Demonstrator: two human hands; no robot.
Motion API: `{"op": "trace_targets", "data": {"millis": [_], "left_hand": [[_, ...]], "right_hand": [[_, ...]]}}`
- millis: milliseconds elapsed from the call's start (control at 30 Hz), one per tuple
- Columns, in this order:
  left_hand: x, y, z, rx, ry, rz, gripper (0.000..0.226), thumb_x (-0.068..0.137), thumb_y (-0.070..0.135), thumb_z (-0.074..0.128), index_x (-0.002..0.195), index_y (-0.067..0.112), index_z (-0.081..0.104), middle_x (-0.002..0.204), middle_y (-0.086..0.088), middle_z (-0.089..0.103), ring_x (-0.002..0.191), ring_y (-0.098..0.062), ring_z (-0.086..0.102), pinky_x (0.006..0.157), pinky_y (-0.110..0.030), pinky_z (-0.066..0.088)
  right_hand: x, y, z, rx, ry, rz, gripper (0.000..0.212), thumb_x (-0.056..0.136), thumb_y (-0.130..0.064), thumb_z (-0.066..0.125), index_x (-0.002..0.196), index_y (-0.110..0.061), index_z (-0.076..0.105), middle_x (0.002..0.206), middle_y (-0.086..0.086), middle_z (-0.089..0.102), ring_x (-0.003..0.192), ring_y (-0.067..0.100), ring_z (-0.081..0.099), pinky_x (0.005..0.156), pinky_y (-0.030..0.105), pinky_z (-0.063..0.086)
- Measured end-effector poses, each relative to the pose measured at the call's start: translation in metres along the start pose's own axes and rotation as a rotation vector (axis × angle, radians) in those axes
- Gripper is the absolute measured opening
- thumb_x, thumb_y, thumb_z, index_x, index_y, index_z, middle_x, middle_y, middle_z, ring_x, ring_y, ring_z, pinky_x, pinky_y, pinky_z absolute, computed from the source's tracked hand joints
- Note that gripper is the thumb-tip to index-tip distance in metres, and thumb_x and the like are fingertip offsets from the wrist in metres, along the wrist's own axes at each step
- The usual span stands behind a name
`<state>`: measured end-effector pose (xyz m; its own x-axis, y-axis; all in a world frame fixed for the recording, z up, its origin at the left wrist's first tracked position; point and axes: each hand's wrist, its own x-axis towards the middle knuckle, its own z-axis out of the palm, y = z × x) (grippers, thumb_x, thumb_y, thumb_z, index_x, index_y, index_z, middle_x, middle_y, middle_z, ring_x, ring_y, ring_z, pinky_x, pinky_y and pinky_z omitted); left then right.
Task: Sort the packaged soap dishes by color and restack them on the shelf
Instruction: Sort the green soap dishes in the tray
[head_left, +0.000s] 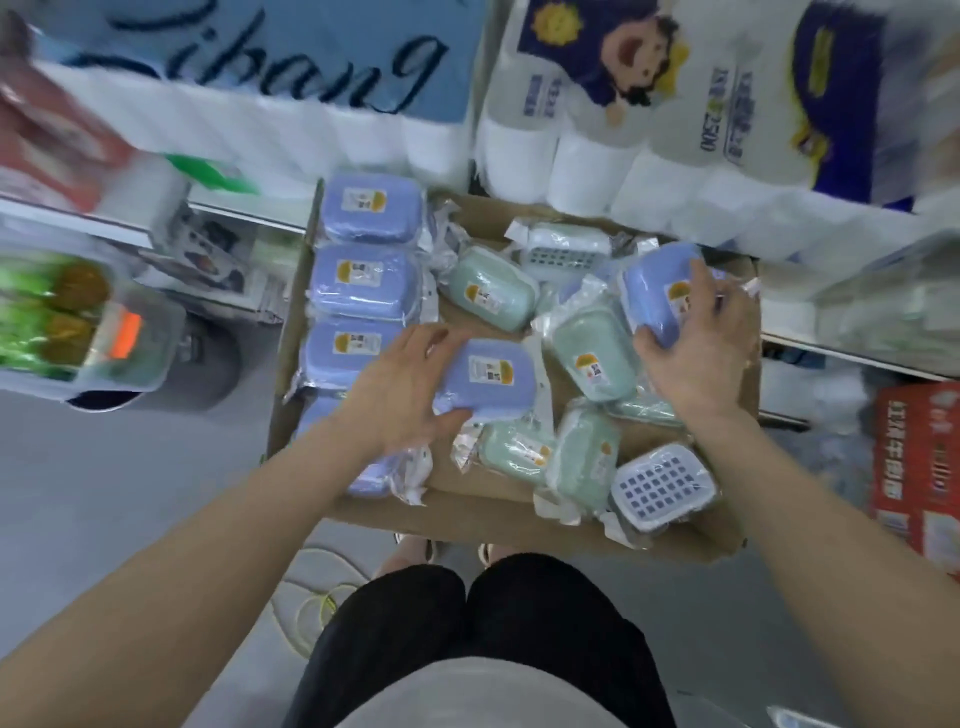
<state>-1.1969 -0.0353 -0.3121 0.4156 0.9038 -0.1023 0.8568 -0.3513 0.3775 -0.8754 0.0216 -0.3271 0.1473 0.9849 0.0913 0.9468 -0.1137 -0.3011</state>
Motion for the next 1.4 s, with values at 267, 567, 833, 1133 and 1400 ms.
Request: {"op": "trace_targets", "data": {"millis": [267, 567, 833, 1133, 1400], "left_hand": [[-0.070, -0.093, -0.040, -0.038, 0.076, -0.152, 0.072, 0.081, 0.042, 0.065, 0.142, 0.014, 0.038, 0.140, -0.011, 0.039, 0.123, -0.031, 0.046, 0.101, -0.045, 0.045], [-0.064, -0.131, -0.036, 0.066, 0.087, 0.020, 0.064, 0.079, 0.032, 0.067, 0.136, 0.009, 0.050, 0.145, -0.013, 0.043, 0.140, -0.034, 0.033, 0.113, -0.049, 0.031], [-0.058, -0.134, -0.038, 0.080, 0.098, 0.057, 0.051, 0.090, 0.049, 0.056, 0.127, 0.014, 0.057, 0.133, -0.007, 0.054, 0.125, -0.030, 0.047, 0.106, -0.042, 0.040], [-0.003, -0.098, -0.047, 0.144, 0.262, 0.173, 0.027, 0.093, 0.031, 0.055, 0.104, 0.010, 0.067, 0.107, -0.011, 0.062, 0.100, -0.033, 0.058, 0.091, -0.040, 0.048], [0.090, 0.000, -0.001, 0.078, 0.149, 0.205, 0.032, 0.086, 0.027, 0.054, 0.111, 0.010, 0.064, 0.113, -0.011, 0.061, 0.106, -0.034, 0.056, 0.086, -0.042, 0.051]], "right_hand": [[-0.008, -0.124, 0.024, 0.227, -0.133, -0.240, 0.078, 0.077, -0.036, 0.067, 0.146, -0.015, 0.038, 0.131, 0.015, 0.045, 0.120, 0.032, 0.046, 0.096, 0.047, 0.042], [0.042, -0.243, 0.057, 0.138, -0.255, -0.582, 0.075, 0.075, -0.024, 0.068, 0.144, -0.018, 0.040, 0.134, 0.016, 0.047, 0.121, 0.036, 0.048, 0.103, 0.047, 0.039], [0.042, -0.262, 0.077, -0.051, -0.397, -0.626, 0.070, 0.089, -0.028, 0.063, 0.152, -0.027, 0.031, 0.160, 0.012, 0.022, 0.146, 0.035, 0.021, 0.117, 0.048, 0.020], [0.008, -0.140, 0.040, 0.070, -0.266, -0.380, 0.060, 0.093, -0.027, 0.060, 0.147, -0.017, 0.039, 0.149, 0.015, 0.040, 0.136, 0.034, 0.040, 0.110, 0.050, 0.037], [0.018, 0.017, 0.014, -0.007, -0.271, -0.198, 0.061, 0.083, -0.015, 0.064, 0.141, -0.003, 0.046, 0.138, 0.025, 0.049, 0.123, 0.042, 0.051, 0.102, 0.049, 0.042]]}}
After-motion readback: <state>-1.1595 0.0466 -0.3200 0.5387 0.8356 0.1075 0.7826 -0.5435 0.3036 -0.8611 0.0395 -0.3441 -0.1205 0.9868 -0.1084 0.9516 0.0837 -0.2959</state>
